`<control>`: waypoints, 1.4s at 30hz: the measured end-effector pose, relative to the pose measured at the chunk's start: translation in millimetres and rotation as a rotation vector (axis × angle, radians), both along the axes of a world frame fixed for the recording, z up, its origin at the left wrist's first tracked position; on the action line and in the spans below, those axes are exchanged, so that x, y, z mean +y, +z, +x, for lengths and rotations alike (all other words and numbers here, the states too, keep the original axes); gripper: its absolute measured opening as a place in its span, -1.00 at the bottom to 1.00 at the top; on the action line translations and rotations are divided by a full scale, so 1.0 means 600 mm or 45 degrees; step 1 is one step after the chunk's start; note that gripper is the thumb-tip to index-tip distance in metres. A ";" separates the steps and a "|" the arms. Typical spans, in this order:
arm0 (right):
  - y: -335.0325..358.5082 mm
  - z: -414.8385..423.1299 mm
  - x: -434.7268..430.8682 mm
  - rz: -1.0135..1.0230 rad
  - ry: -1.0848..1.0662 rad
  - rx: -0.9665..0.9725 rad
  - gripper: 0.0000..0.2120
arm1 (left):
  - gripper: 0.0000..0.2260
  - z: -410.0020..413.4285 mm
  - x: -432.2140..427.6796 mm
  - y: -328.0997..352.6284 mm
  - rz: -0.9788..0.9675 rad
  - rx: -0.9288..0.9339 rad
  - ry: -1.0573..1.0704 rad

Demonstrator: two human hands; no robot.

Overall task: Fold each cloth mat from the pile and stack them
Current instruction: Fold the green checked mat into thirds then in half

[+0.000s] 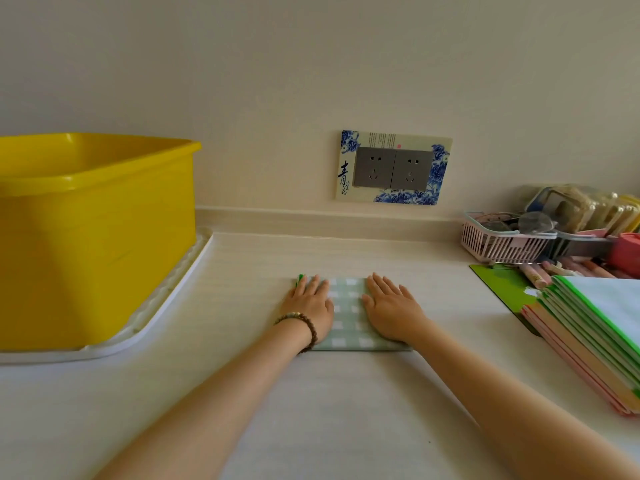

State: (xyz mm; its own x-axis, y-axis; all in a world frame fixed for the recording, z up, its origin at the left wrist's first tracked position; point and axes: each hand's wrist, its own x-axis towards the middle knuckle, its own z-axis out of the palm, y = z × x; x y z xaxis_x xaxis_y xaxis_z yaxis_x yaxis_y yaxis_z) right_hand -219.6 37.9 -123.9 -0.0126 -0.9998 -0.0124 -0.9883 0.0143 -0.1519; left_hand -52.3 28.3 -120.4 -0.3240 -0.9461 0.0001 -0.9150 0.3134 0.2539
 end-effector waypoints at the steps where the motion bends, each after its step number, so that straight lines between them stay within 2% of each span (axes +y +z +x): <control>1: 0.000 -0.003 0.002 0.004 -0.002 -0.005 -0.47 | -0.53 0.002 0.004 0.001 0.002 0.007 -0.004; 7: 0.007 -0.002 0.009 0.031 0.003 -0.016 -0.47 | -0.53 0.051 0.059 -0.006 -0.009 0.023 -0.056; 10: 0.015 0.022 0.020 -0.043 -0.018 -0.049 -0.49 | -0.53 0.064 0.074 -0.008 -0.024 0.029 -0.072; 13: 0.014 0.085 0.046 -0.098 0.095 -0.131 -0.52 | -0.52 0.061 0.072 -0.007 -0.030 -0.006 -0.064; 16: 0.001 0.122 0.070 -0.100 0.196 -0.111 -0.52 | -0.52 0.060 0.073 -0.008 -0.031 -0.032 -0.057; 25: 0.005 0.028 0.101 -0.034 0.057 -0.007 -0.32 | -0.48 0.059 0.078 -0.002 0.022 -0.045 -0.039; 29: 0.008 -0.007 0.121 -0.011 -0.003 -0.050 -0.31 | -0.46 0.058 0.081 0.000 0.049 -0.050 -0.028; 32: 0.014 -0.021 0.127 0.045 -0.046 -0.108 -0.31 | -0.41 0.056 0.086 0.004 0.043 0.028 0.095; 34: 0.025 -0.023 0.126 0.053 -0.079 -0.287 -0.32 | -0.35 0.057 0.085 0.011 0.101 0.191 0.198; 37: 0.038 -0.024 0.124 0.051 -0.154 -0.885 -0.29 | -0.27 0.050 0.079 0.015 0.199 0.475 0.213; 40: 0.053 -0.035 0.121 0.077 -0.299 -1.331 -0.20 | -0.34 0.038 0.084 0.024 0.349 0.865 0.229; 42: 0.065 -0.045 0.121 0.046 -0.430 -1.596 -0.23 | -0.35 0.028 0.092 0.032 0.417 1.046 0.216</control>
State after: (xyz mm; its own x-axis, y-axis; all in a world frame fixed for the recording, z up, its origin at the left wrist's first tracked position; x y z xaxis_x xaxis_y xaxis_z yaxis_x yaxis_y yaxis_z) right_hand -246.9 110.4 -84.6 -0.2227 -0.9485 -0.2254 -0.1211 0.2564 -0.9590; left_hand -35.6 83.5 -101.3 -0.1967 -0.9745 -0.1081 -0.4329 -0.0126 0.9013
